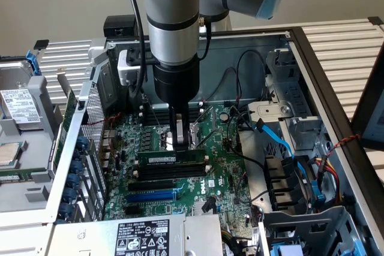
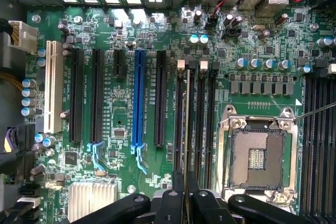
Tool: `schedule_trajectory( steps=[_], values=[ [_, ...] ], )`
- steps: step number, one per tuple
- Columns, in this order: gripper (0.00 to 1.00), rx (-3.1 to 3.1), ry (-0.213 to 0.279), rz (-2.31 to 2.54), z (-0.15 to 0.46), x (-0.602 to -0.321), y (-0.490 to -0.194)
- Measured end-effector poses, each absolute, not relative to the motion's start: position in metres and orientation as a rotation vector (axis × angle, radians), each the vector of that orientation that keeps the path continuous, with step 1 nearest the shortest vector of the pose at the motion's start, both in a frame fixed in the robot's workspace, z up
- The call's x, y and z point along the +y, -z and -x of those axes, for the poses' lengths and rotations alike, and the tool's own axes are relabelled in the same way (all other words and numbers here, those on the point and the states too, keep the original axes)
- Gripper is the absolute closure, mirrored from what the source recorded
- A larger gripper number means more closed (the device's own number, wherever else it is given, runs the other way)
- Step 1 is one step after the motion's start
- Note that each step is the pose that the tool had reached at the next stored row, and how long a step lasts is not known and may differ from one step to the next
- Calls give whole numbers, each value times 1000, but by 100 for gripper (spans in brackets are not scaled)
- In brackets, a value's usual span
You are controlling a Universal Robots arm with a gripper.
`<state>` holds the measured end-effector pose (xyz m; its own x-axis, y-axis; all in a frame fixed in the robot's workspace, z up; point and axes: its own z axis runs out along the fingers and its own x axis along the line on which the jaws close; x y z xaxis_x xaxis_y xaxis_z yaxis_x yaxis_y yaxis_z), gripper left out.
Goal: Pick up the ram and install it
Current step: 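Insert the ram into the slot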
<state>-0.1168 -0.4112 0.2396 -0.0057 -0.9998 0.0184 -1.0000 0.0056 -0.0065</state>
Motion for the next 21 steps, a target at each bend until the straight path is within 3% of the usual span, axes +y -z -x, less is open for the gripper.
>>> schedule_trajectory(
  steps=[21],
  values=[
    [86,-2208,-39,-2231,118,-411,-237]
  ],
)
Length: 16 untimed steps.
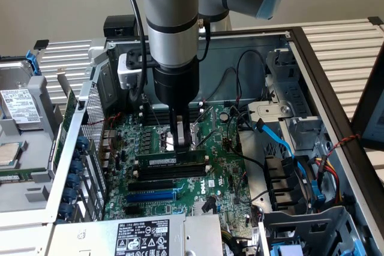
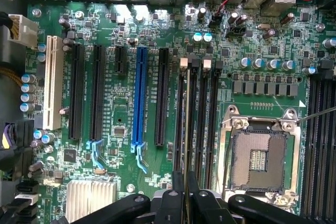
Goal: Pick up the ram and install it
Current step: 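Insert the ram into the slot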
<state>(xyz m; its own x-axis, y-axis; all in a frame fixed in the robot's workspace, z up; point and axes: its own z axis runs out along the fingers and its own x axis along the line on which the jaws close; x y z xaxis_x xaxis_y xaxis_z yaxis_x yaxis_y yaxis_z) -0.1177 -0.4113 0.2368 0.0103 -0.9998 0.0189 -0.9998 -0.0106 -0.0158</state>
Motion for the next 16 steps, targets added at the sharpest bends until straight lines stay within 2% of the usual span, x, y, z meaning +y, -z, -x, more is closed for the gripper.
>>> schedule_trajectory(
  steps=[16],
  values=[
    [86,-2218,-48,-2231,120,-412,-234]
  ],
)
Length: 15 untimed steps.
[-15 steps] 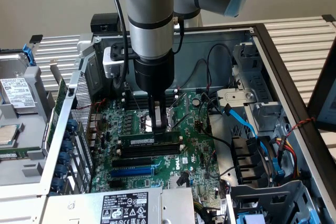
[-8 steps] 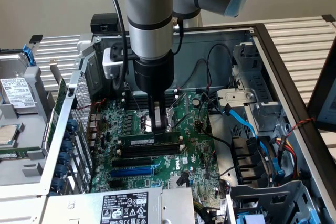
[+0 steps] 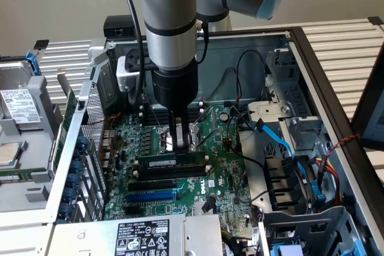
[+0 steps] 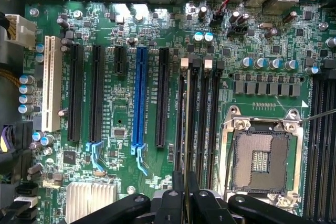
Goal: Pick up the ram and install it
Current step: 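Insert the ram into the slot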
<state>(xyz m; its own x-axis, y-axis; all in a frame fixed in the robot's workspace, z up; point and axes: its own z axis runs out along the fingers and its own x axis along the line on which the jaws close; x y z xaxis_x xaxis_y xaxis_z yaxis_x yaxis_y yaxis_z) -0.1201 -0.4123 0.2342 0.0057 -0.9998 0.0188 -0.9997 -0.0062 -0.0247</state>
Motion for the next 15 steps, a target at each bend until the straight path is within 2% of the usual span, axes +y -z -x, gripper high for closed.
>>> schedule_trajectory(
  steps=[15],
  values=[
    [86,2214,61,2211,122,-413,-232]
  ],
)
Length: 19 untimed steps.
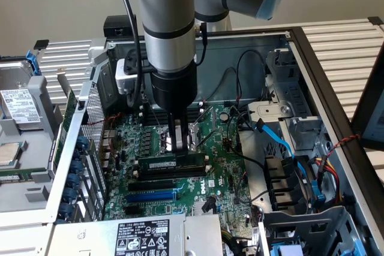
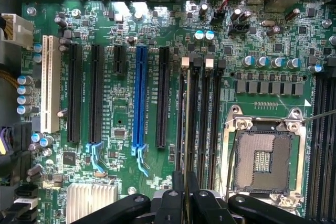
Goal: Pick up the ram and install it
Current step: 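Insert the ram into the slot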
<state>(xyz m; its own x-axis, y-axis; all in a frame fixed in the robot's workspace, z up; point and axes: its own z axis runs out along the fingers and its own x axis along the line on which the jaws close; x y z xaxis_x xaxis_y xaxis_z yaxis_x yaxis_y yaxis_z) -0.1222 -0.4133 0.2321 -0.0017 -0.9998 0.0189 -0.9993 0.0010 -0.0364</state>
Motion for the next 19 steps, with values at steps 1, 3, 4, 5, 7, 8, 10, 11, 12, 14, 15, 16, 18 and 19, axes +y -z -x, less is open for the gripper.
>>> schedule_trajectory(
  steps=[1,3,4,5,7,8,10,11,12,14,15,16,18,19],
  values=[
    [86,2215,61,2210,122,-414,-232],
    [86,2216,62,2209,122,-414,-232],
    [86,2216,62,2208,123,-414,-232],
    [86,2216,62,2207,123,-414,-232],
    [86,2216,63,2206,123,-414,-231],
    [86,2216,64,2206,123,-414,-231],
    [86,2216,64,2206,123,-414,-230],
    [86,2216,65,2206,124,-414,-230],
    [86,2215,65,2205,124,-414,-229],
    [86,2215,67,2205,125,-414,-229],
    [86,2214,67,2204,125,-414,-229],
    [86,2214,69,2204,125,-414,-229],
    [86,2212,71,2203,125,-414,-228],
    [86,2212,72,2202,125,-414,-228]
  ],
)
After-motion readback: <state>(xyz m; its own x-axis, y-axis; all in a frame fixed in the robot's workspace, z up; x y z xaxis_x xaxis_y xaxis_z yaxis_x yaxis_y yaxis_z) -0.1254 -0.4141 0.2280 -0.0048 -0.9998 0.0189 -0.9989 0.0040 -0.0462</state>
